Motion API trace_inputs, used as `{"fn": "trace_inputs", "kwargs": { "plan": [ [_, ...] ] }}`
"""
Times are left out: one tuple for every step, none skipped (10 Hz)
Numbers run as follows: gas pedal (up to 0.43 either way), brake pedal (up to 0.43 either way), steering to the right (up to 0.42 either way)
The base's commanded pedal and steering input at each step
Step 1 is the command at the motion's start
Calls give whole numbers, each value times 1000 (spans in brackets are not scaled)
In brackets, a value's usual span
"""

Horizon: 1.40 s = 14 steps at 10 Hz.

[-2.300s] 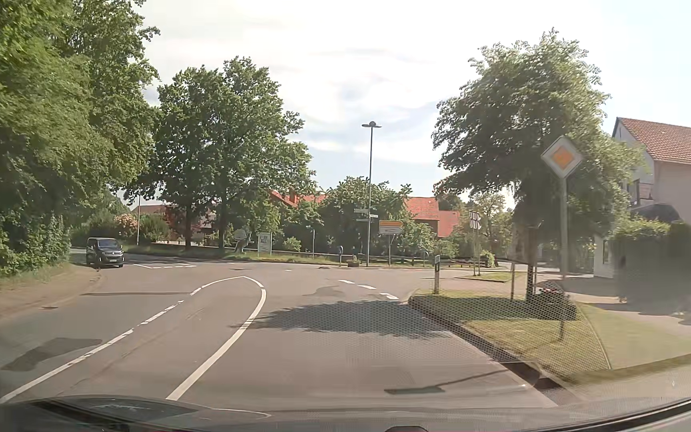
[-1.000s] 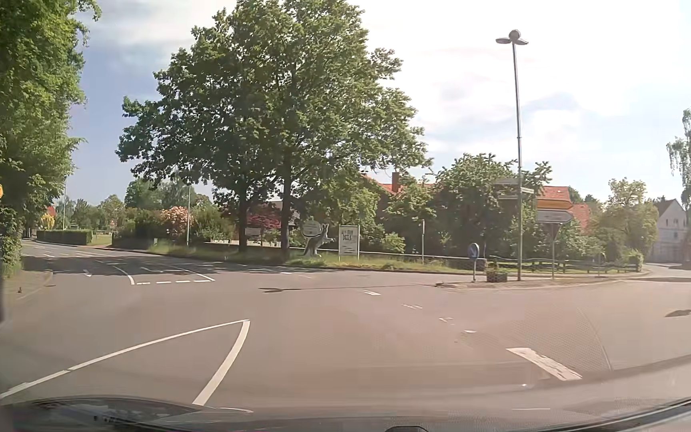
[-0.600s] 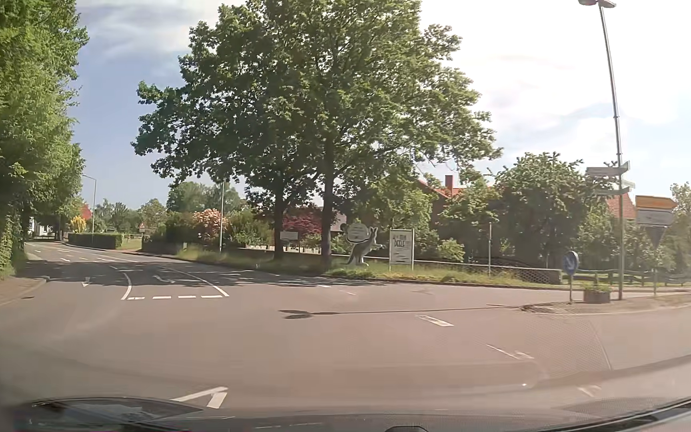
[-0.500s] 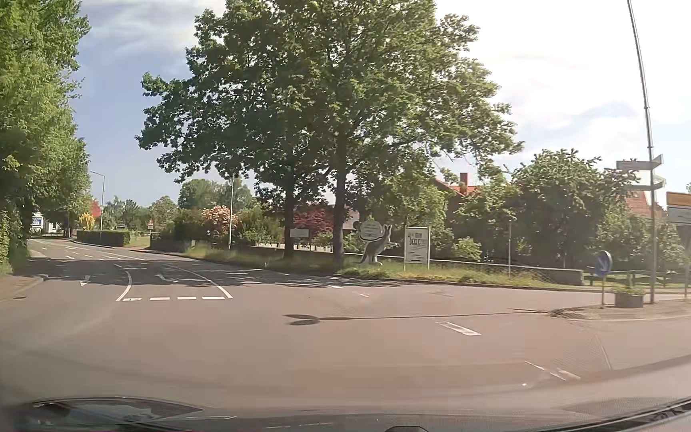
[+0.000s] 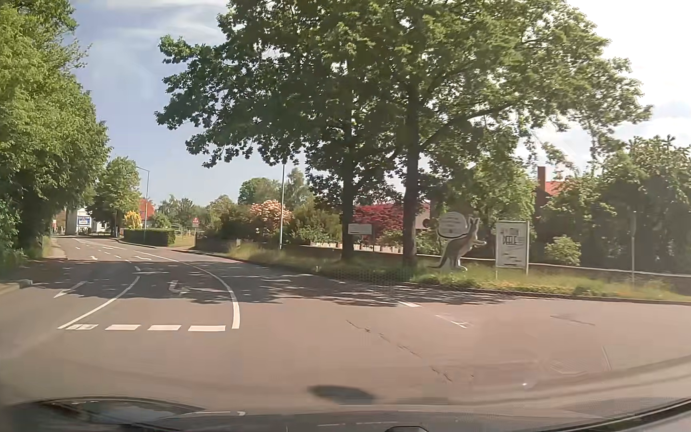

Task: Follow the waypoints while adhering to traffic rules and regulations

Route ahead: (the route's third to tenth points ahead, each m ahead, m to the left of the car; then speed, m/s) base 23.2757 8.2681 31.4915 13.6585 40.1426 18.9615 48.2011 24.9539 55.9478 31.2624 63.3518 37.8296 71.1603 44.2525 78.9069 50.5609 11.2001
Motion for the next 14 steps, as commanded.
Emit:
{"fn": "trace_inputs", "kwargs": {
  "plan": [
    [150,0,-115],
    [157,0,-111],
    [157,0,-111],
    [169,0,-110],
    [189,0,-108],
    [189,0,-107],
    [189,0,-106],
    [189,0,-106],
    [189,0,-103],
    [189,0,-100],
    [189,0,-100],
    [189,0,-99],
    [197,0,-96],
    [197,0,-90]
  ]
}}
